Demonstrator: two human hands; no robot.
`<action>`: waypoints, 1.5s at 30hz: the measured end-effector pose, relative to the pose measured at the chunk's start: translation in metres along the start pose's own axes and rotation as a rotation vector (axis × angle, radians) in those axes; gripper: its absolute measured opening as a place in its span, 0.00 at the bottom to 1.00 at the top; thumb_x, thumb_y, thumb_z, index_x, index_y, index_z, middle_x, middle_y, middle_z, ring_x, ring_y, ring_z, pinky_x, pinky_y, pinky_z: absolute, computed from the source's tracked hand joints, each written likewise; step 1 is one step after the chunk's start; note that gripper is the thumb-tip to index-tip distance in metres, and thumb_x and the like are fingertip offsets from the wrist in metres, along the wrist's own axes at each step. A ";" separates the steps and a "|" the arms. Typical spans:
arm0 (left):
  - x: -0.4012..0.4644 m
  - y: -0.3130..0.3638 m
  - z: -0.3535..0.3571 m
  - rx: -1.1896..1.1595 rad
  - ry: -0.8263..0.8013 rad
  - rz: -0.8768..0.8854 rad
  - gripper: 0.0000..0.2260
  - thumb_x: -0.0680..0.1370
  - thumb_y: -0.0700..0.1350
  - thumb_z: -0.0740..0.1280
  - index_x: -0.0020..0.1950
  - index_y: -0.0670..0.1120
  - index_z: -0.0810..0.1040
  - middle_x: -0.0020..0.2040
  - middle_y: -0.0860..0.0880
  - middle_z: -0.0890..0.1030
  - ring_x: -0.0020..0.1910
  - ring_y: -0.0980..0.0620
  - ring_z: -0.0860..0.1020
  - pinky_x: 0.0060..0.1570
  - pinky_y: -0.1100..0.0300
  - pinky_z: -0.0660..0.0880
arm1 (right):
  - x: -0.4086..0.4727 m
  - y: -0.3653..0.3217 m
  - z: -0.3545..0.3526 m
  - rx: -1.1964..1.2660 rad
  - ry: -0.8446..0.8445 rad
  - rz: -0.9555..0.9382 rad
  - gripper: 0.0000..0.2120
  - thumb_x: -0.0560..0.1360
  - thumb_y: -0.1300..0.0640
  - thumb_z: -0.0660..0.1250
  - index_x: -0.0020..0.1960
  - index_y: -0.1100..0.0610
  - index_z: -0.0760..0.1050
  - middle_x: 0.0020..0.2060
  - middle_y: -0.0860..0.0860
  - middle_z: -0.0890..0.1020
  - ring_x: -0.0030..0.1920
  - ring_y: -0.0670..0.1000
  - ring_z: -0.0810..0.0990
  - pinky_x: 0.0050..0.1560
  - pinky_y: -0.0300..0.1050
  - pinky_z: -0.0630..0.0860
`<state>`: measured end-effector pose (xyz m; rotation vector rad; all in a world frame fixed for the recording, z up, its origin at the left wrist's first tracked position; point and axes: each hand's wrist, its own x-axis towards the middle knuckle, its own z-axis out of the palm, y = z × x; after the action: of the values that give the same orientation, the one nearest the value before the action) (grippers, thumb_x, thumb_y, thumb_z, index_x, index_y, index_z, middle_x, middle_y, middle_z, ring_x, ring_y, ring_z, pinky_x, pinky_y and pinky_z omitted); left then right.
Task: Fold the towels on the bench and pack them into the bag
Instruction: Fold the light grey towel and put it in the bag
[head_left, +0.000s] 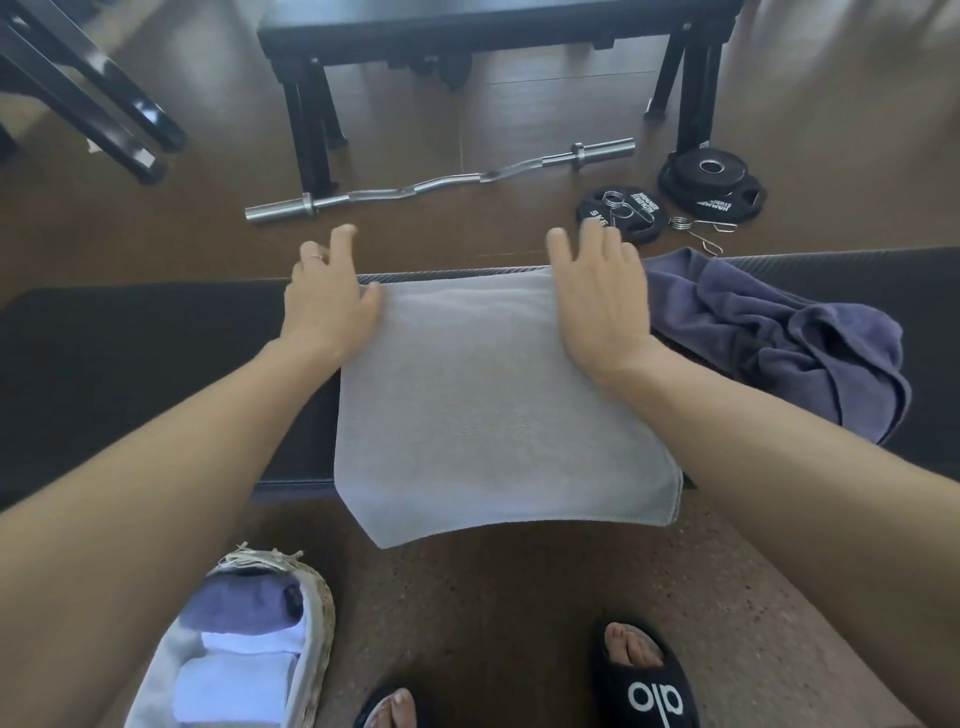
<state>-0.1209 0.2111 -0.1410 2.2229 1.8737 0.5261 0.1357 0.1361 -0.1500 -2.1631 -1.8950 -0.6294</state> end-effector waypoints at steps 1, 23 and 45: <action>-0.008 0.009 -0.004 0.050 0.060 0.146 0.25 0.81 0.45 0.64 0.78 0.45 0.62 0.70 0.37 0.69 0.63 0.36 0.72 0.63 0.43 0.71 | -0.001 -0.011 -0.007 0.070 0.028 -0.094 0.20 0.73 0.63 0.50 0.61 0.59 0.72 0.52 0.60 0.77 0.48 0.62 0.77 0.44 0.54 0.72; -0.153 -0.010 -0.026 -0.341 -0.252 -0.290 0.23 0.79 0.48 0.69 0.68 0.46 0.62 0.59 0.46 0.74 0.54 0.44 0.78 0.51 0.45 0.82 | -0.104 0.034 -0.066 0.600 -0.577 0.349 0.28 0.77 0.53 0.63 0.76 0.53 0.62 0.66 0.59 0.74 0.64 0.62 0.74 0.63 0.57 0.74; -0.106 -0.020 -0.040 -1.106 -0.377 -0.708 0.02 0.82 0.44 0.67 0.49 0.47 0.77 0.34 0.53 0.69 0.25 0.58 0.59 0.21 0.66 0.55 | -0.056 0.037 -0.046 0.971 -0.473 0.913 0.26 0.73 0.58 0.73 0.69 0.56 0.71 0.59 0.55 0.78 0.57 0.57 0.77 0.55 0.47 0.75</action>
<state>-0.1694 0.1075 -0.1276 0.8215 1.4418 0.6868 0.1581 0.0615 -0.1289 -2.1400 -0.7676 0.8399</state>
